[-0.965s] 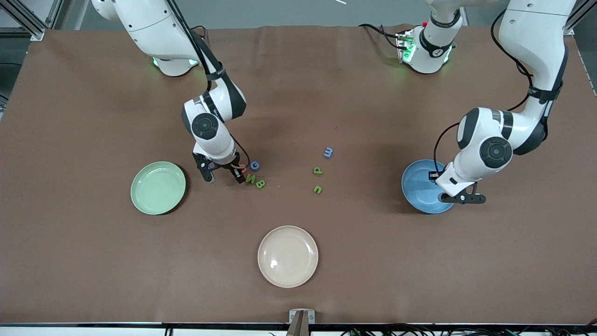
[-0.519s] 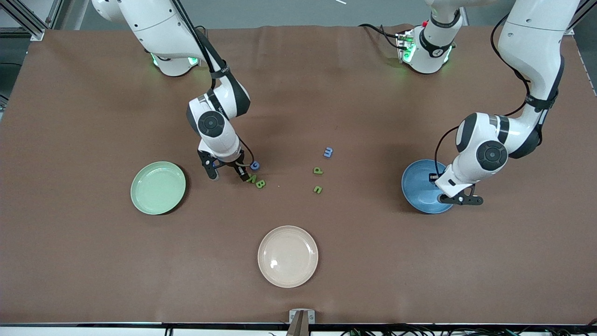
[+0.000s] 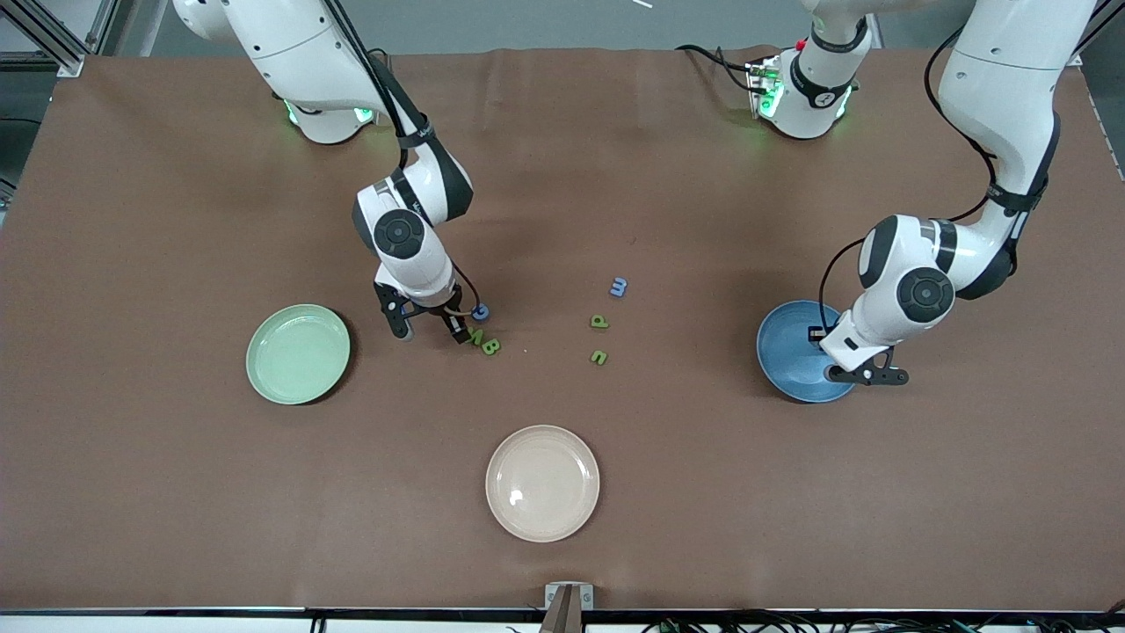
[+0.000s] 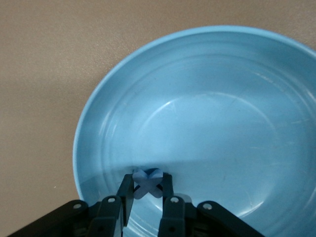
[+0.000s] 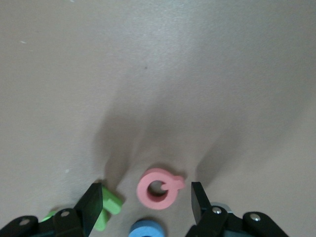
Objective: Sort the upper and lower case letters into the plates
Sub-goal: 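Move the left gripper to the green u while the right gripper lifts Q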
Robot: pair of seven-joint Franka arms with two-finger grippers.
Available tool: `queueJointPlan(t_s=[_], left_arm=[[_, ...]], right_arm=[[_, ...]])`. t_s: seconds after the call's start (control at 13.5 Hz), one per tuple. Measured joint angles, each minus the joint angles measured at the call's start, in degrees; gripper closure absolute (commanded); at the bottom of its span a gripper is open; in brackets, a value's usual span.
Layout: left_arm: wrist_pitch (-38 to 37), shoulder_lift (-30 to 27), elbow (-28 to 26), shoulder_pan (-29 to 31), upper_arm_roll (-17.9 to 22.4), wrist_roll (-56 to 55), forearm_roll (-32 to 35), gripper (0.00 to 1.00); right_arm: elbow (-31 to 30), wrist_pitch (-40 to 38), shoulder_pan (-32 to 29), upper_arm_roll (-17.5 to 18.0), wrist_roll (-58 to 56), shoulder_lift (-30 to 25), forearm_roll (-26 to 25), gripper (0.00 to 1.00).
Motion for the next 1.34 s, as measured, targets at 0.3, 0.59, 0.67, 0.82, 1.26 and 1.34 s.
queueJointPlan(t_s=[0.3,0.59,0.67,0.82,1.26,1.34], left_arm=[[0.06,0.04,-0.19,0.0,-0.01,0.0,0.0,0.74],[0.31,0.02,-0.11,0.01,-0.09,0.0,0.01,0.0],[0.31,-0.08,0.12,0.04,-0.38,0.0,0.01,0.0],[-0.84,-0.8,1.28,0.11,-1.97,-0.25,0.0,0.0],[-9.76,-2.47,8.66,-0.63,-12.0,-14.88,-0.02,0.0],[-9.79,-2.24,9.5,-1.54,-13.44,-18.38,-0.02,0.0]], right_arm=[[1.36,-1.41,-0.03,-0.6,-0.2,0.06,-0.1,0.19],[1.39,-2.95,-0.23,-1.24,-2.09,0.35,-0.1,0.19],[1.39,-3.06,-0.23,-1.25,-2.1,0.46,-0.1,0.19],[1.39,-3.31,-0.22,-1.19,-2.1,0.63,-0.1,0.19],[1.37,-3.9,-0.08,-1.03,-2.0,1.09,-0.1,0.19],[1.37,-3.89,-0.03,-1.01,-1.98,1.2,-0.1,0.19]])
